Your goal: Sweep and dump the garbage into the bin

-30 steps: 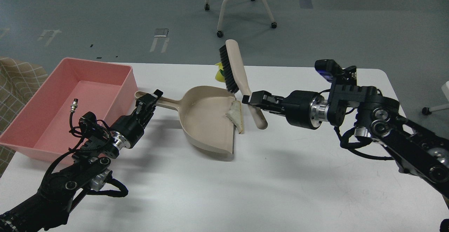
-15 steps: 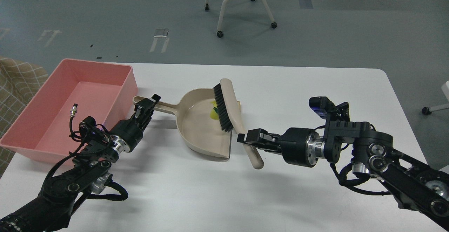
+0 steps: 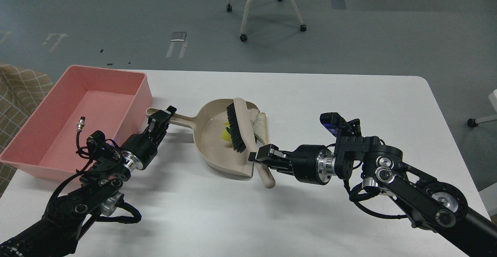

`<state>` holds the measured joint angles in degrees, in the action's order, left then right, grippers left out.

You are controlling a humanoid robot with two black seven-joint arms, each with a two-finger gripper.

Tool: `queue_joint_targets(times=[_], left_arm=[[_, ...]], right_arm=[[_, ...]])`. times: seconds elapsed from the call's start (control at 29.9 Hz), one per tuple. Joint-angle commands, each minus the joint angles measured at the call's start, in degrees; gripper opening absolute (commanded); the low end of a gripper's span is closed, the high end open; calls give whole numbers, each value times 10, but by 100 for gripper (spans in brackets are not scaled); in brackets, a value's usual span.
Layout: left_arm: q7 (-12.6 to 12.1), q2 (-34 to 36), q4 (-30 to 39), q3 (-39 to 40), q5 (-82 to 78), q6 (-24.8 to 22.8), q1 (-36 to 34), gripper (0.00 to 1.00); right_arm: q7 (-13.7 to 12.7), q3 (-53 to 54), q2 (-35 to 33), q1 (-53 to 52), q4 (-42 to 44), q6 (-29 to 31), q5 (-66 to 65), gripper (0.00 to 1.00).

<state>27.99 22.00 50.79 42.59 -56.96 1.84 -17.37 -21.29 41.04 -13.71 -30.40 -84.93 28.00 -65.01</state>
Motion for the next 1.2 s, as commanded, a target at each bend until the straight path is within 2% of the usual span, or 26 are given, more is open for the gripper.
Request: queue_joint_targets(times=[0.0,0.27,0.33,0.6,0.94,1.17], left_arm=[[0,1,0,-1,0,0,1,0],[0,6,0,-1,0,1,1,0],[0,6,0,-1,0,1,1,0],[0,1,0,-1,-2,1,2,0],[0,-2,0,-1,-3,1,3,0],[0,-1,0,-1,-3,2,3,0]], right_arm=[[0,16,-1,1,-21,0,1,0],[-1,40,-66,10,-63,0,6,0],[-1,39,-103,13,-66,0,6,0],[-7,41,-141,24,-67,0,3,0],[-8,35,-143,51,-57,0,1,0],[-8,21,-103,52,-39,0,1,0]])
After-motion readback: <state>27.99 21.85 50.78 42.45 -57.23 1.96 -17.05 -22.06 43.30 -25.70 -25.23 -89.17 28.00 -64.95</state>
